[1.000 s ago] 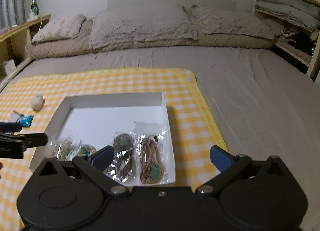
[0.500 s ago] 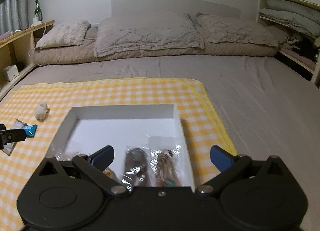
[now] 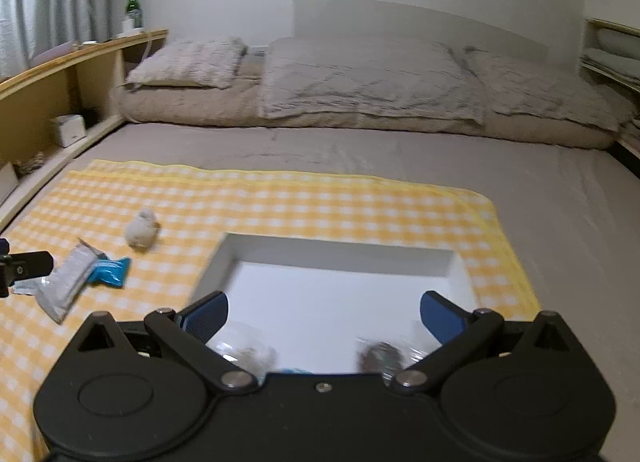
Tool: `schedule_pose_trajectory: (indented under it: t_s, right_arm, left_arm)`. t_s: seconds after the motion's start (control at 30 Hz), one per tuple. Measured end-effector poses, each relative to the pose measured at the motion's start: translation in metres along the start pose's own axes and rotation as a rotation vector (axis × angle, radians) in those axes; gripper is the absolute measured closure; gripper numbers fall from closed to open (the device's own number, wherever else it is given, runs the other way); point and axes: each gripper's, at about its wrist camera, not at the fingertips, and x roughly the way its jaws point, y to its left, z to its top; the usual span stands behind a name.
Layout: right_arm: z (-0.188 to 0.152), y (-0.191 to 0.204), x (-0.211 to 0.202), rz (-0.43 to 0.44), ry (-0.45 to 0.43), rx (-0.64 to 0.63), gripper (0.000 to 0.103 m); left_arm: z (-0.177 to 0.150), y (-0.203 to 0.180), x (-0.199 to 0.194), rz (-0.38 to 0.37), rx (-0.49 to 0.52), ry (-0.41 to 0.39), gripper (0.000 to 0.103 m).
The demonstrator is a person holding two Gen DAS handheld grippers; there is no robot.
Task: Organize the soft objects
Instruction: 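Withdraw both tools from the box toward the packets on the cloth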
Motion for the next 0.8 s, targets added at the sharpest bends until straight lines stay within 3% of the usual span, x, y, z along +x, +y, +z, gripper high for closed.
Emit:
schedule_pose_trajectory:
  t_s: [0.43, 0.8]
  right_arm:
    - [0.028, 0.087, 0.021, 0.132, -0.019, -0.029, 0.0]
    - [0.036, 0.162, 0.049, 0.235, -0.005, -0.042, 0.0]
  left_arm:
    - [0.006, 0.073, -0.004, 0.117, -0.06, -0.009, 0.0]
    - [0.001, 0.131, 0.008, 0.191, -0.116, 0.04, 0.0]
